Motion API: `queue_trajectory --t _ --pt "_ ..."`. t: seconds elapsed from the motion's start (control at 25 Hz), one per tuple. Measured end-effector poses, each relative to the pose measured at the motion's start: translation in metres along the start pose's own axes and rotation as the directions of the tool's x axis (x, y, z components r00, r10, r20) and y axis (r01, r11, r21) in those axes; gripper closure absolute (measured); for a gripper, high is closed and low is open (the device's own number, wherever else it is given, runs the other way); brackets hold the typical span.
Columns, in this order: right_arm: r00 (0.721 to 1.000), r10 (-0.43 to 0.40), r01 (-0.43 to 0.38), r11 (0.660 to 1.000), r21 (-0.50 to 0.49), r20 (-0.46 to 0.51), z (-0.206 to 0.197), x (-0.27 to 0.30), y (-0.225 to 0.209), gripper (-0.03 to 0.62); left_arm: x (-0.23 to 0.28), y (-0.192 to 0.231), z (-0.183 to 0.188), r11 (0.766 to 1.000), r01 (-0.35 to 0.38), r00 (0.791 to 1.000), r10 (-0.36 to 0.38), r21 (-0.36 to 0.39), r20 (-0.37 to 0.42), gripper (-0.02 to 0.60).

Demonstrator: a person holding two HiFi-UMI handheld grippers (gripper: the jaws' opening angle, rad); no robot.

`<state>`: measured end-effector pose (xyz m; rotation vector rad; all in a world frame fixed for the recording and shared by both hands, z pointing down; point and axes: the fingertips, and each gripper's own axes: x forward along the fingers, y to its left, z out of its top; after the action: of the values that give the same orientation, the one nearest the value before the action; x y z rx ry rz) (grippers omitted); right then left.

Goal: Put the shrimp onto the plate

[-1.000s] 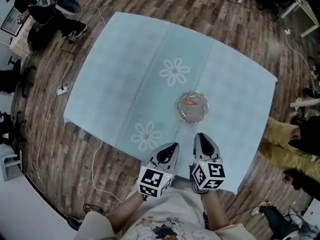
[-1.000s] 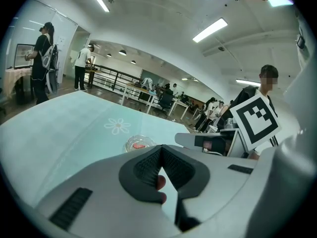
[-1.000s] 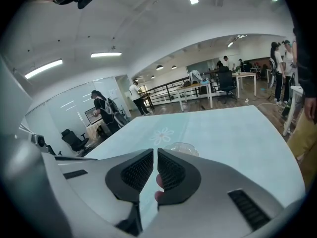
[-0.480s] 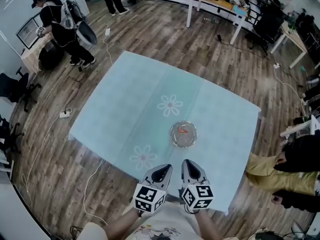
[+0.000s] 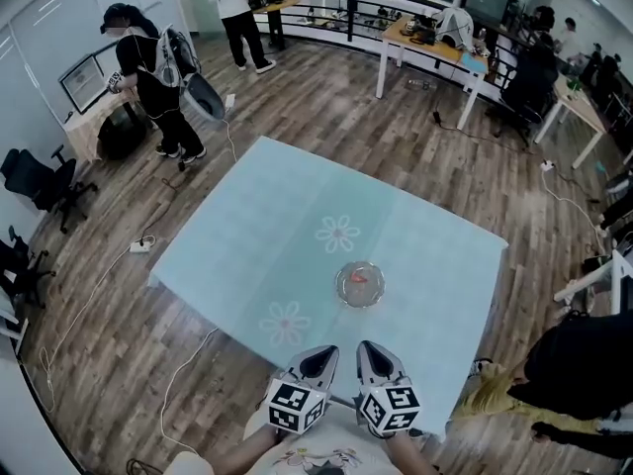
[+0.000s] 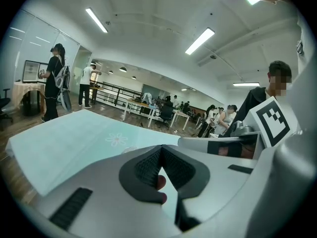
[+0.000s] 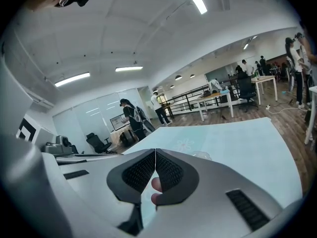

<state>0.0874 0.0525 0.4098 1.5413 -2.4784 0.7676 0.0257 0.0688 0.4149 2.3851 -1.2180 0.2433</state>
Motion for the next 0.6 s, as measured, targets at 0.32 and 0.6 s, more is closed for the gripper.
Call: queue_trajectory --t 0.32,0.6 --pt "0.999 0.033 -0.032 0.998 -0.045 0.035 0.003 -0.009 0.02 0.568 -0.009 0.006 0.005 0.999 -0.04 0.999 0.04 -0.01 0.03 0.574" --pt "1.0 0.001 0.0 0.998 -0.068 0.019 0.0 -0.014 0.008 0.571 -0.002 -0.002 0.004 1.0 -0.003 1.0 0.003 0.013 0.005 0.574"
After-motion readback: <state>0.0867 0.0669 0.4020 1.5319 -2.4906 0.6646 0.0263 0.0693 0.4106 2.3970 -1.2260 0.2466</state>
